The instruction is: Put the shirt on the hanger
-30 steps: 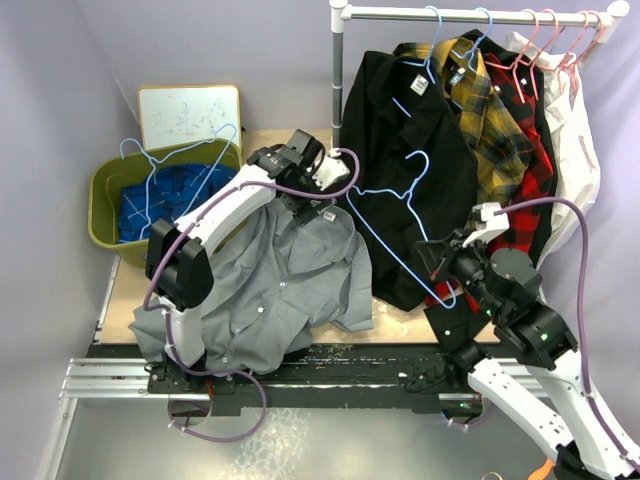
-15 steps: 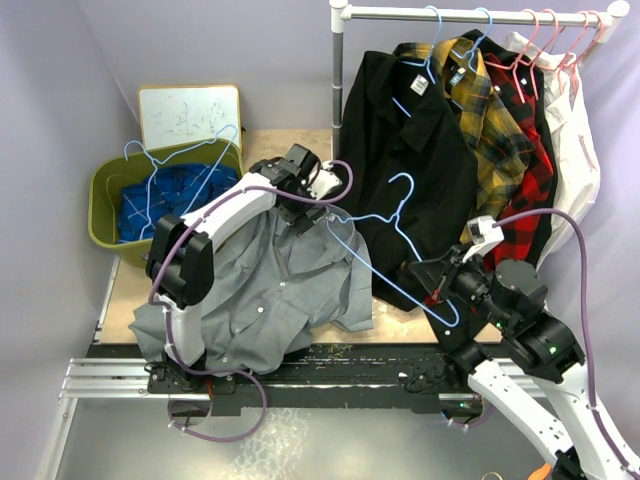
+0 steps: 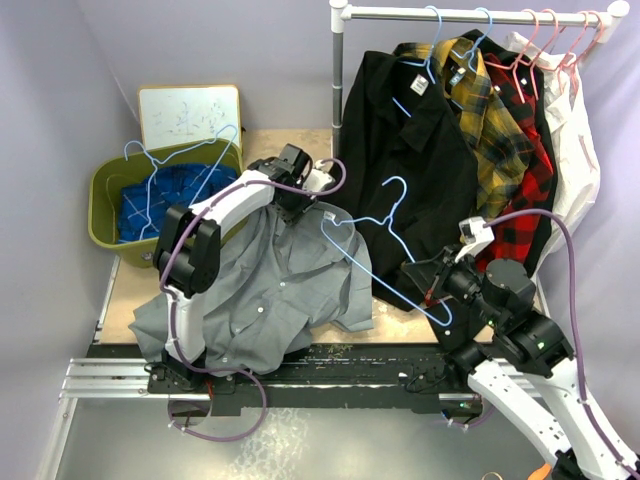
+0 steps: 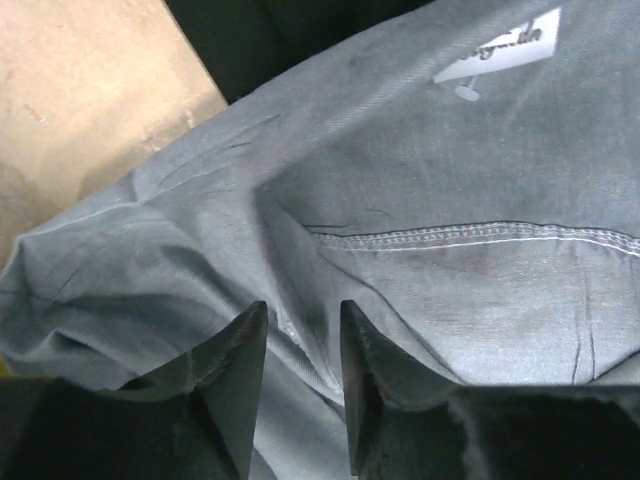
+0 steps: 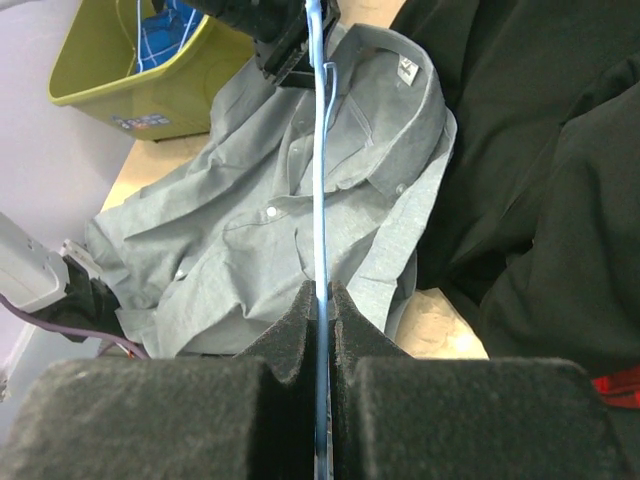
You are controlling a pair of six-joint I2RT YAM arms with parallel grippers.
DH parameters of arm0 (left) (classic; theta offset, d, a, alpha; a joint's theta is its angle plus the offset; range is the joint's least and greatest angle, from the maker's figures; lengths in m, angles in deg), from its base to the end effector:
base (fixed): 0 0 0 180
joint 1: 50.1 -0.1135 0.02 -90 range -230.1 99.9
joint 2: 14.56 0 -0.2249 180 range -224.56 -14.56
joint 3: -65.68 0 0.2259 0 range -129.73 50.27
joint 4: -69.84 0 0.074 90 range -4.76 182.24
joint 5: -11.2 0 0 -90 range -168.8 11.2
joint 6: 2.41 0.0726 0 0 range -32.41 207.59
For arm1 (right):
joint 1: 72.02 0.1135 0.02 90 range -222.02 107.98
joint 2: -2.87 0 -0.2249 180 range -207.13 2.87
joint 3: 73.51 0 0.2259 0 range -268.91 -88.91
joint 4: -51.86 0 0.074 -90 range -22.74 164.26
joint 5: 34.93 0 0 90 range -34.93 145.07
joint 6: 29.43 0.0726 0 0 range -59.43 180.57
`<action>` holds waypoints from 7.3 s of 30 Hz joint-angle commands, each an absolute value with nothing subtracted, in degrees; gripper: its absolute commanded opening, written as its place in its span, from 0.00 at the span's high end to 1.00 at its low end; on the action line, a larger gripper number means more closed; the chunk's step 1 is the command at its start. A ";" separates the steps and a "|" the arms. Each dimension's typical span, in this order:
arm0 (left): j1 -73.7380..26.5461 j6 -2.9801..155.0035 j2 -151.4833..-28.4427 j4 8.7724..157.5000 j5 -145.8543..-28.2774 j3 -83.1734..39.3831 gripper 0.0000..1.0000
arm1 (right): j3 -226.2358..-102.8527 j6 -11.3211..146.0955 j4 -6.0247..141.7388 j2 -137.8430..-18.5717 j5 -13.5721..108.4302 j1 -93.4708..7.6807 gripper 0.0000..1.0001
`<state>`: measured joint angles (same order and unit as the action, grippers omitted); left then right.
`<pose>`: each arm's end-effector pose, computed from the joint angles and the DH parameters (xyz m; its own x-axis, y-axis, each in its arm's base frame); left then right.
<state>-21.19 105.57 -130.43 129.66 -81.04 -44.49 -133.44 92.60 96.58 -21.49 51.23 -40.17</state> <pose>0.3520 -0.1976 0.1601 -0.6043 0.6861 -0.4051 0.7189 0.6887 0.0941 0.1193 0.0798 0.3144 -0.4235 0.3599 -0.8313 -0.4223 0.7334 0.5326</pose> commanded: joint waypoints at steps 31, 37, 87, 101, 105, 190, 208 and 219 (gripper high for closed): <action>-24.26 102.94 -114.80 138.38 -95.39 -55.05 1.00 | -121.99 102.59 38.04 -49.08 47.44 -38.32 1.00; -22.89 102.15 -113.28 139.44 -101.18 -55.78 1.00 | -123.05 102.48 35.39 -54.52 57.28 -29.51 1.00; -36.91 173.84 -138.87 173.92 -143.95 -83.24 0.04 | -112.48 87.98 2.02 -71.16 53.31 -28.01 1.00; -34.51 178.91 -137.89 173.93 -144.20 -74.55 0.42 | -113.14 86.79 -1.24 -74.64 54.27 -28.02 1.00; -33.51 179.42 -137.81 174.00 -143.83 -72.97 0.41 | -113.27 86.42 -1.45 -74.48 54.82 -28.06 1.00; -39.28 155.52 -105.89 173.92 -128.46 -80.99 1.00 | -117.32 95.44 46.41 -34.27 70.09 -39.05 1.00; -37.98 157.39 -105.78 173.92 -128.10 -76.98 1.00 | -113.52 97.21 25.14 -44.93 47.04 -39.41 0.32; -37.97 156.75 -104.45 173.92 -128.24 -75.59 1.00 | -111.63 98.84 -5.51 -62.30 43.11 -39.63 0.31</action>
